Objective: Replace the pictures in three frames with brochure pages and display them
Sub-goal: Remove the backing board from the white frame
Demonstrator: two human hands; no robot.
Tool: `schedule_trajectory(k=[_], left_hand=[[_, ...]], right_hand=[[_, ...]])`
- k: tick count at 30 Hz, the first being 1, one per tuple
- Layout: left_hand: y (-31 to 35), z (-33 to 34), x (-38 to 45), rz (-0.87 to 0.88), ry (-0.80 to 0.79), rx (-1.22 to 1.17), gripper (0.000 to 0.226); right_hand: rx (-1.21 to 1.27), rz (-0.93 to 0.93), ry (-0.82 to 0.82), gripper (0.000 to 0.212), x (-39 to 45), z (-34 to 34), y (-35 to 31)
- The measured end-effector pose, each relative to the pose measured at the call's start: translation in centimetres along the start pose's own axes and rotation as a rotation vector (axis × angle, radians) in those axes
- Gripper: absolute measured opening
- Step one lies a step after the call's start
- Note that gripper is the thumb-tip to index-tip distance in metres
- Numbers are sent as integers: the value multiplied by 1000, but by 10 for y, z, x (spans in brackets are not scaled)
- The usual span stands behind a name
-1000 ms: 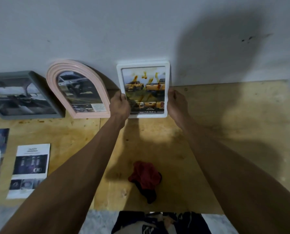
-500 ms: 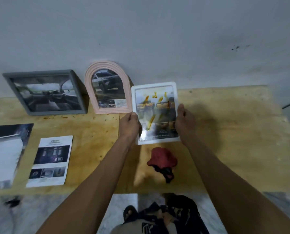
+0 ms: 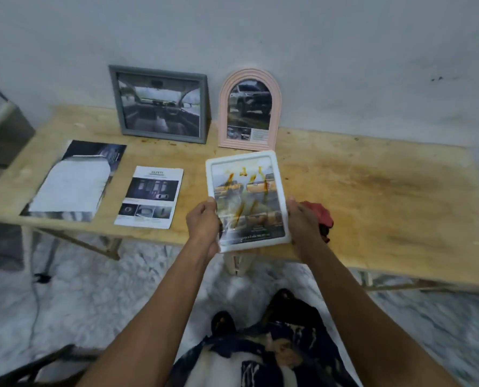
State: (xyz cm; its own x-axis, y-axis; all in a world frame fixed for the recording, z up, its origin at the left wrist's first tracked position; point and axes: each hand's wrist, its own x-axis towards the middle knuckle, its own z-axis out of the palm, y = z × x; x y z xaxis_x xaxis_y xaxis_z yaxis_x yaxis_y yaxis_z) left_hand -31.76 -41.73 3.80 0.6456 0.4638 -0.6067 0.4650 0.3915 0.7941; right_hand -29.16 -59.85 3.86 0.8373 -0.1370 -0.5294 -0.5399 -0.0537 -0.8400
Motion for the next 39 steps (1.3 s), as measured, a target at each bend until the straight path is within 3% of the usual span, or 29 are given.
schedule_trajectory(k=[7,11,16,21,23,26,28,31,35,39], left_hand=[[-2,-24,-12,-81,94,-208,21],[-5,-25,-12,-128,42,-280,26],[12,-19,-1,-117,53,-146,31],[54,-25,13,-140,-89,-77,49],[69,-29,23,-158,-107,-14,54],[79,-36,40,-199,-152,91,42],[83,-40,51,-222,-175,139,26],[85,-47,69,-240,-209,198,10],[75,-52,89,-221,-259,292,9],[60,-57,115,-186,-308,373,13]], right_hand=[[237,144,-330,28,-25,-5,8],[283,85,-388,22,-23,-6,-6],[-19,-276,-277,17,-17,-15,-11],[-425,-772,-131,18,-10,-22,-18],[-450,-882,-139,20,-6,-21,-16],[-450,-940,-194,21,2,-15,-13],[-428,-893,-186,21,10,-8,-11],[-325,-608,-134,25,14,5,-4],[-80,-310,32,33,18,27,7],[-82,-159,189,24,34,46,23]])
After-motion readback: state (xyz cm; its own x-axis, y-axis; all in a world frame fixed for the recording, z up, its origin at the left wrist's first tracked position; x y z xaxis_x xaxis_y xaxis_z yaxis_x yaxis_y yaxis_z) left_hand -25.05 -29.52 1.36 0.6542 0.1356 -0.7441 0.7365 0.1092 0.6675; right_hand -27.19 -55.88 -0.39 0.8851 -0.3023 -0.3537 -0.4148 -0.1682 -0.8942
